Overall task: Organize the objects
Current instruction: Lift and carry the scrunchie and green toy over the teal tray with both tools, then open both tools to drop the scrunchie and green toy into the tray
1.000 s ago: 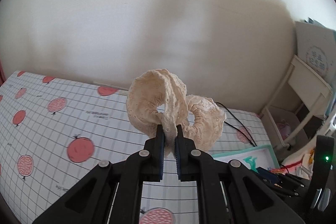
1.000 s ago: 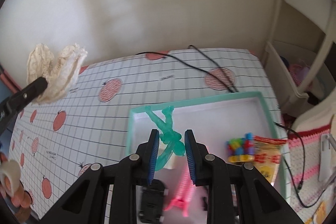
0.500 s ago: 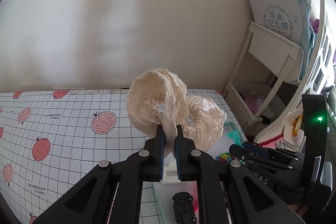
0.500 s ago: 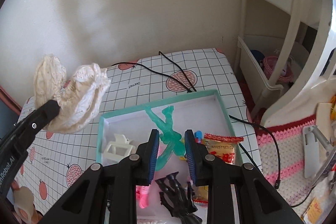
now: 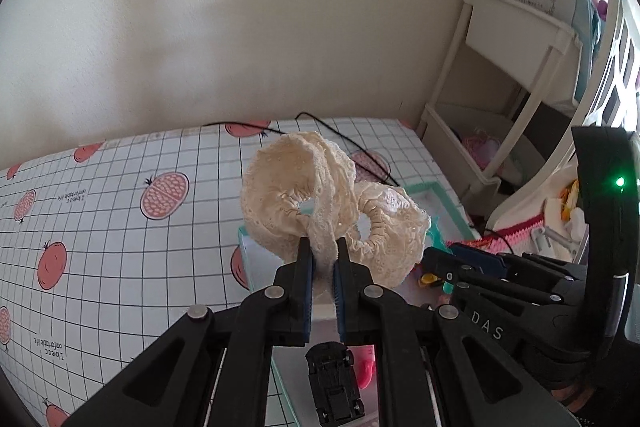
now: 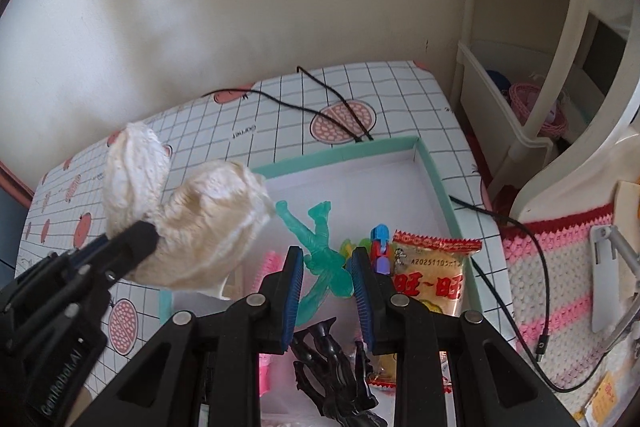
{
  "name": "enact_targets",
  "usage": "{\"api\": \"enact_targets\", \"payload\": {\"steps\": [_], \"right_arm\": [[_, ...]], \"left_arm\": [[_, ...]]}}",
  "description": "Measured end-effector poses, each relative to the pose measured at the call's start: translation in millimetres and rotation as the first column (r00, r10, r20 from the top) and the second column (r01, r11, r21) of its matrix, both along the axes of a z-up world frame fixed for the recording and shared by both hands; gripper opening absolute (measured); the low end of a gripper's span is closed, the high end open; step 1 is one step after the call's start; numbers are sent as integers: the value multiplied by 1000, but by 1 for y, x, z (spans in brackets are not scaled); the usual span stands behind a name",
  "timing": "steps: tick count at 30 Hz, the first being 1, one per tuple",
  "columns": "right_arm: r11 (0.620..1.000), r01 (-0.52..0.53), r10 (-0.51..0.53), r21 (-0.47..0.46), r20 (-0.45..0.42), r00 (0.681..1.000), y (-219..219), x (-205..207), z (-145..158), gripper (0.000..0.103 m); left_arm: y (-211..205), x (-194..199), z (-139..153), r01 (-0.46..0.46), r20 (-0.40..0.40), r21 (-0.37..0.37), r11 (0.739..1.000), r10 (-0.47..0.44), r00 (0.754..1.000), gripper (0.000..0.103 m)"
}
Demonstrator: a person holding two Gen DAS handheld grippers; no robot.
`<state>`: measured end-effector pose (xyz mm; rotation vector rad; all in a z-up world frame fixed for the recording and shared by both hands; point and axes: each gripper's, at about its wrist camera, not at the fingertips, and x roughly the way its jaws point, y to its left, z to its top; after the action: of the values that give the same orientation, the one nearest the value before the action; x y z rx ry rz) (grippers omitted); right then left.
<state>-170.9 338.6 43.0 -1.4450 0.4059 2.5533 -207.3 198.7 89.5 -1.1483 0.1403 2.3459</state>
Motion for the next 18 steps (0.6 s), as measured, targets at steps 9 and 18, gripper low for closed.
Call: {"api": "enact_targets", "payload": {"steps": [9,18], "right_arm": [[1000,-5,5,7,12,1000,-2,-2,-6,27],[1000,-11,11,1,14,1000,-4,-3,-4,29]], "left_arm": [[11,2,-22,31,69,-43,999,-28,997,10],[18,2,-32,49,105,-72,996,-41,994,11]]}}
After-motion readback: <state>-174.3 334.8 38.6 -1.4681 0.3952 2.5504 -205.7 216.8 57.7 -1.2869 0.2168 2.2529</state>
